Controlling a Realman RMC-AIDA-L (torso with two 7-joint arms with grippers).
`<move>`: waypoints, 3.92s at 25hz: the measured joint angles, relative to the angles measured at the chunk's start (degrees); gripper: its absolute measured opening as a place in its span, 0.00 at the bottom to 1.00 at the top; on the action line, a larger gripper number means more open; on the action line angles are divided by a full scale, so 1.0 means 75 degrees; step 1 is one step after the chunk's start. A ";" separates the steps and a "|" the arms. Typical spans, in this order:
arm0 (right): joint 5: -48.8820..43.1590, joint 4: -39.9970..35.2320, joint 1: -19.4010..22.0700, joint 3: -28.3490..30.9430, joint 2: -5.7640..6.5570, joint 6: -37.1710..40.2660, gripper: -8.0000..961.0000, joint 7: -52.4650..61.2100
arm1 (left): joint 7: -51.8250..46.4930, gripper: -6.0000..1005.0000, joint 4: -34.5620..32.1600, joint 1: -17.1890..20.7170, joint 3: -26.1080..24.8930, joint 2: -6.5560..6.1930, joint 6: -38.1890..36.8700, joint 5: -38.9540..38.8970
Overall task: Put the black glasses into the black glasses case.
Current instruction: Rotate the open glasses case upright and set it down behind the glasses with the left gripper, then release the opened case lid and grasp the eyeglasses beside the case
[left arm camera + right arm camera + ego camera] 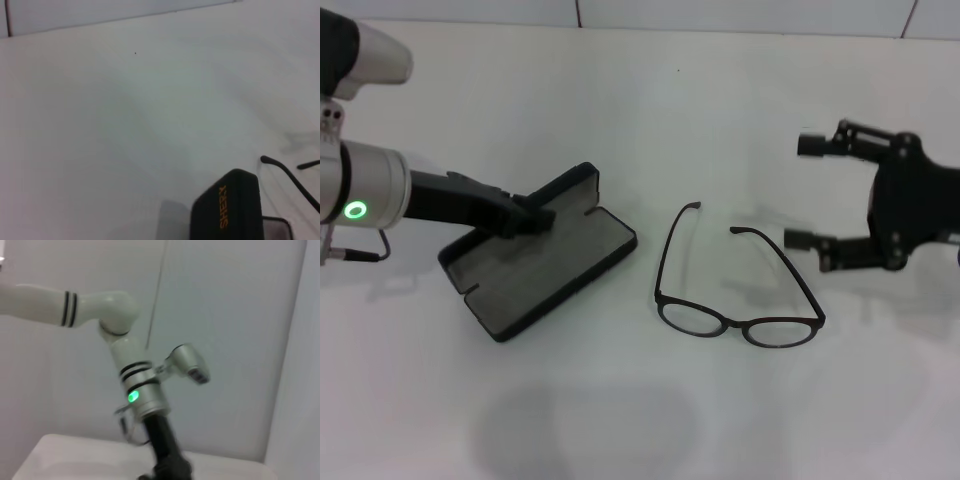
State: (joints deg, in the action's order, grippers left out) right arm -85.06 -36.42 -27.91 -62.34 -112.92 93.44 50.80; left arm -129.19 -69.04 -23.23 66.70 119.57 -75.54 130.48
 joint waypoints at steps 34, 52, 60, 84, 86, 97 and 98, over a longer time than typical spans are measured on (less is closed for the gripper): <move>-0.1452 -0.0066 0.0617 -0.0128 -0.0342 0.0947 0.91 -0.0923 | 0.2483 0.21 0.2974 -0.4303 0.3667 0.0048 0.3535 0.1161; -0.1432 -0.0117 0.0759 -0.0120 -0.0342 0.0945 0.91 -0.0878 | 0.2281 0.31 0.2535 -0.4225 0.3700 0.0071 0.2496 0.0251; -0.1255 -0.0317 0.0776 -0.0131 -0.0319 0.0984 0.91 -0.0759 | 0.3306 0.57 0.1308 -0.3162 0.3577 0.0042 0.2474 -0.1646; -0.5889 -0.4351 -0.2191 -0.4178 -0.0421 0.0284 0.91 0.5688 | 0.8425 0.79 0.3541 0.0276 0.1719 0.0027 0.1430 -0.9552; -0.5836 -0.4345 -0.2317 -0.4551 -0.0432 0.0050 0.90 0.5811 | 0.8587 0.79 0.3782 0.0271 0.1677 0.0029 0.1286 -0.9617; -0.5599 -0.4410 -0.2636 -0.5988 -0.0435 -0.0508 0.86 0.6395 | 0.8789 0.79 0.4072 0.0157 0.1674 0.0030 0.1210 -0.9651; -0.5578 -0.4402 -0.2639 -0.6044 -0.0435 -0.0529 0.86 0.6396 | 0.8791 0.79 0.4086 0.0140 0.1675 0.0030 0.1208 -0.9664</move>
State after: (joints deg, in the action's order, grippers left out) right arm -126.89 -69.43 -47.70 -107.66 -116.18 89.47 98.78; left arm -63.26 -38.39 -22.17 79.26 119.79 -66.48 58.00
